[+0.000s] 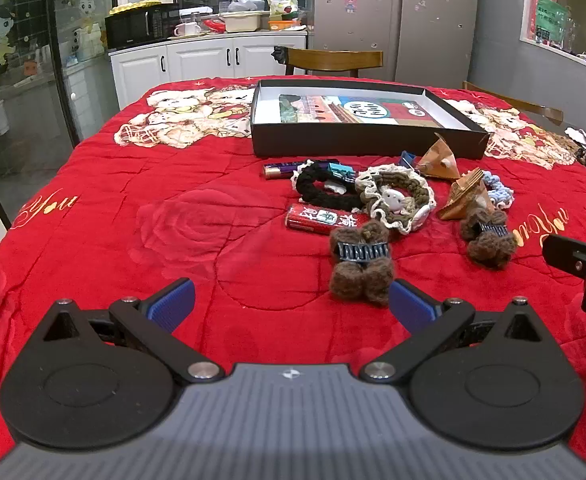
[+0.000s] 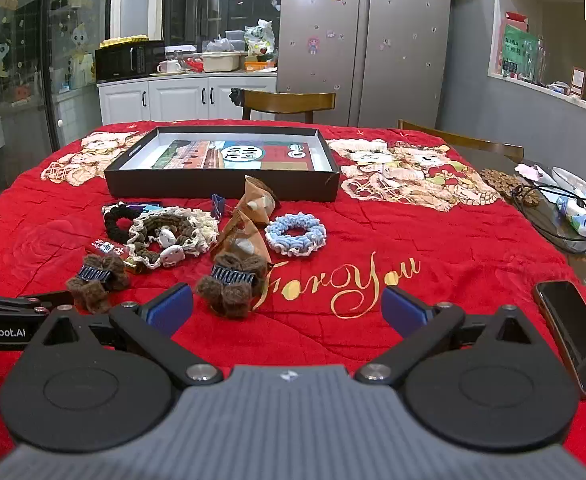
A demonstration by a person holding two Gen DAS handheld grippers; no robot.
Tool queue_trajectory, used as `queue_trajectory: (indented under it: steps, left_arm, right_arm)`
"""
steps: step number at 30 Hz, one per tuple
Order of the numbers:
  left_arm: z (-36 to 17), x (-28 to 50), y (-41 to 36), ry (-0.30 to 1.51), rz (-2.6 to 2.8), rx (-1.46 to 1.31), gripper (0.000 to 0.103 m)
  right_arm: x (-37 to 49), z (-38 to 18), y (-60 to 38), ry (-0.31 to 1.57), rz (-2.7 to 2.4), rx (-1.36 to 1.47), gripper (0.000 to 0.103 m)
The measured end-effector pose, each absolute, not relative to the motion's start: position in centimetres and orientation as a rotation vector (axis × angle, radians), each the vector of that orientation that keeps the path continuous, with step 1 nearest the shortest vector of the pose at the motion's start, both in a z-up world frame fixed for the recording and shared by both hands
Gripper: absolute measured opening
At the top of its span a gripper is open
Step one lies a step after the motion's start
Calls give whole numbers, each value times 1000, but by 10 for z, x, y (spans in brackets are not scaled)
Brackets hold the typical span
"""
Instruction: Organize objects
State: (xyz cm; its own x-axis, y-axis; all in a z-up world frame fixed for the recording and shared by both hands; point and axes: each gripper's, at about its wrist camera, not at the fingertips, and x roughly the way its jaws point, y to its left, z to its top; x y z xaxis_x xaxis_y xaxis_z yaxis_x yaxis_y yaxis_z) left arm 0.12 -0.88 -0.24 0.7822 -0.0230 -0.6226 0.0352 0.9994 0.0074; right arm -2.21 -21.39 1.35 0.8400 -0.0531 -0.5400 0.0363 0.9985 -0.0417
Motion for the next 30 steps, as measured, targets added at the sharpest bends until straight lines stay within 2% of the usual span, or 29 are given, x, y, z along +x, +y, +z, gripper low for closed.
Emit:
queue_trajectory:
  steps: [25, 30]
  left_arm:
    - [-14, 23, -17, 681, -151, 51, 103]
    - [-18, 33, -17, 669, -172, 56, 103]
  right_arm:
    - [-11, 4, -215, 551, 65, -67, 103]
    - [-3, 3, -215, 543, 156, -74, 92]
